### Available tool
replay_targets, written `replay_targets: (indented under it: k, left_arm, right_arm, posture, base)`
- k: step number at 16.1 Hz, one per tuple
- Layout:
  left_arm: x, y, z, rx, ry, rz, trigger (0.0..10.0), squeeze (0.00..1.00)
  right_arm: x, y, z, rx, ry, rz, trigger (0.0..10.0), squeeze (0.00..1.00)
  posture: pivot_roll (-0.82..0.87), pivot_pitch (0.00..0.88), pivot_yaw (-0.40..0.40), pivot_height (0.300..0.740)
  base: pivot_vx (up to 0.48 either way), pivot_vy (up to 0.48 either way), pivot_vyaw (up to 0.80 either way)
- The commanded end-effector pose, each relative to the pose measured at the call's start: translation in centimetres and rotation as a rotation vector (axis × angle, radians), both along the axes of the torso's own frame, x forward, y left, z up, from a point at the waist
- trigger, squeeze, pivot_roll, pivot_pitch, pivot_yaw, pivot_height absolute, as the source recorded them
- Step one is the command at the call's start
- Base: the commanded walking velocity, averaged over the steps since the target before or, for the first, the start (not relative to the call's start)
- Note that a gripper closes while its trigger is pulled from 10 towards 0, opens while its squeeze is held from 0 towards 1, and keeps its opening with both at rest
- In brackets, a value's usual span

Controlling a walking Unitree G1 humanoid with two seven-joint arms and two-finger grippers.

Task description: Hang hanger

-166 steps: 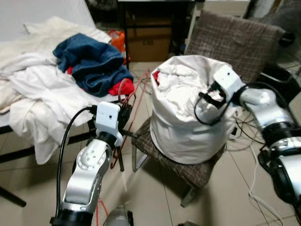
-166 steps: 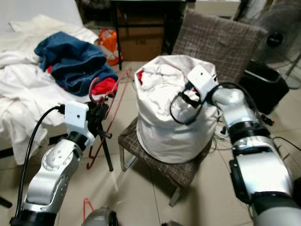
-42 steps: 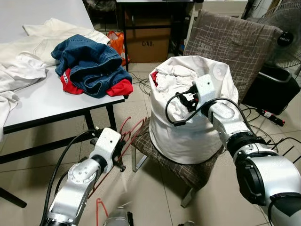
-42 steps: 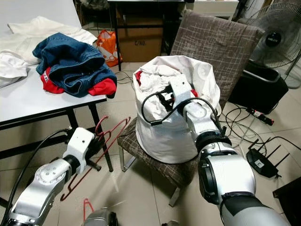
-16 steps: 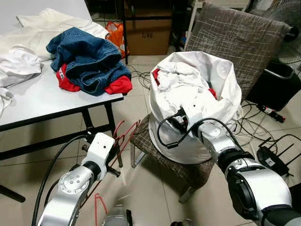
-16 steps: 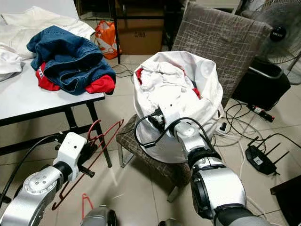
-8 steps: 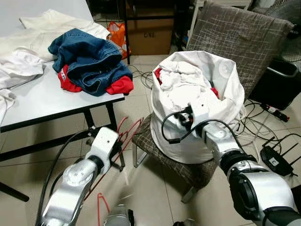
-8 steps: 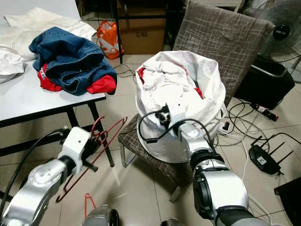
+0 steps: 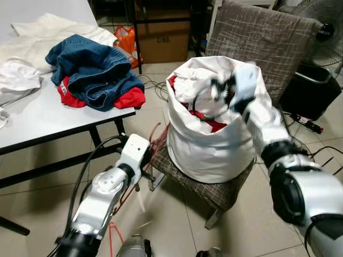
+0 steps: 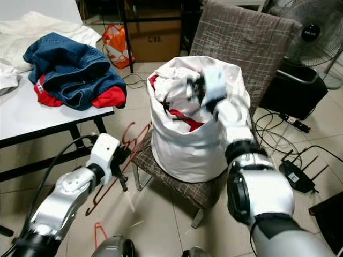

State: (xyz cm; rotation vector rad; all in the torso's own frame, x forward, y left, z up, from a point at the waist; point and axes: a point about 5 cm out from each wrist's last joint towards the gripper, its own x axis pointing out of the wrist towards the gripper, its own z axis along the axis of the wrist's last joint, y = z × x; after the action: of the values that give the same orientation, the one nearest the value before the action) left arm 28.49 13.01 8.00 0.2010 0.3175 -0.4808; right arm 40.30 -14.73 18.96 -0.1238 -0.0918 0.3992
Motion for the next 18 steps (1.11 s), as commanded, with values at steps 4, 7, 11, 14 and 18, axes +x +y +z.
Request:
replay_targets:
  k: [4, 7, 11, 14, 18]
  left_arm:
    - [1.1, -0.8, 0.5, 0.003, -0.041, -0.042, 10.0, 0.00]
    - [2.0, -0.8, 1.0, -0.088, -0.040, 0.049, 10.0, 0.00]
    - [2.3, -0.3, 2.3, -0.286, -0.055, 0.182, 10.0, 0.00]
    - [2.3, -0.6, 2.0, -0.268, -0.052, 0.158, 10.0, 0.00]
    - [2.8, -1.4, 2.1, -0.286, -0.050, 0.143, 10.0, 0.00]
  right_arm:
    - [0.7, 0.3, 6.0, 0.027, -0.203, 0.050, 0.0, 0.00]
    - [1.0, -0.6, 9.6, 0.082, -0.259, 0.041, 0.0, 0.55]
    - [0.7, -3.1, 9.3, 0.084, -0.235, -0.050, 0.0, 0.00]
    - [-0.1, -6.2, 15.7, 0.006, -0.406, -0.107, 0.0, 0.00]
    - [-1.2, -8.3, 21.6, -0.118, -0.503, -0.184, 0.0, 0.00]
  posture:
    - [0.05, 0.000, 0.012, 0.716]
    - [0.05, 0.000, -0.005, 0.716]
    - [0.07, 0.000, -0.017, 0.716]
    - [0.03, 0.000, -0.010, 0.716]
    - [0.00, 0.000, -0.018, 0.716]
  base:
    - [0.000, 0.000, 0.00]
    - [0.000, 0.000, 0.00]
    - [0.000, 0.000, 0.00]
    - [0.000, 0.000, 0.00]
    - [0.000, 0.000, 0.00]
